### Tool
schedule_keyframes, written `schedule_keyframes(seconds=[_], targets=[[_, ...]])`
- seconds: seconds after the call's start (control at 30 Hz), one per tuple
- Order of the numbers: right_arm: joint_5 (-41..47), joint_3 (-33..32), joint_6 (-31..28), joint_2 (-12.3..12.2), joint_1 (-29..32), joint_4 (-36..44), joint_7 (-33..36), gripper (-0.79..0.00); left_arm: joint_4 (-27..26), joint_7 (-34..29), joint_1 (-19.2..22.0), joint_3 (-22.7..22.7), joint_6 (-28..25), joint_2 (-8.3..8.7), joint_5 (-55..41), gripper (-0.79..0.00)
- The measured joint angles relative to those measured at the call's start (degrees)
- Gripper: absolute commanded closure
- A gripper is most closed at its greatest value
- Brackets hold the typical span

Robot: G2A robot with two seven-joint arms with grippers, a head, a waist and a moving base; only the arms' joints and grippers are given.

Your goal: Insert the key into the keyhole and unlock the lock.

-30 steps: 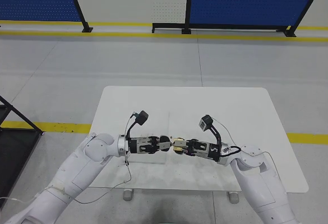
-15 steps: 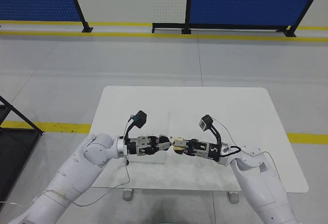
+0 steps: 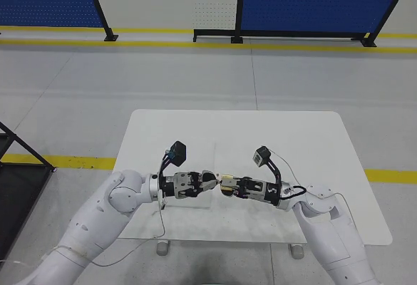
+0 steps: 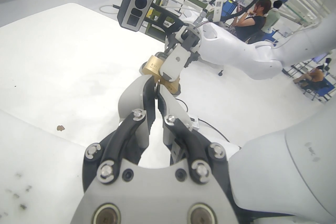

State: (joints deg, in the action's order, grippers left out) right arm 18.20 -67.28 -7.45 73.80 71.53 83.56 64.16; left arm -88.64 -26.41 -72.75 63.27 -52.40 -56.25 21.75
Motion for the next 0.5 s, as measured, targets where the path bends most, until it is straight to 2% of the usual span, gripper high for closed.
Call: schedule_keyframes(seconds=[0.5], targets=[[0.00,0.00,0.00,0.00,0.00,0.00,0.00,0.000,-1.69,9.10,-1.69,1.60,-2.53,-0.31,12.77,0.000]])
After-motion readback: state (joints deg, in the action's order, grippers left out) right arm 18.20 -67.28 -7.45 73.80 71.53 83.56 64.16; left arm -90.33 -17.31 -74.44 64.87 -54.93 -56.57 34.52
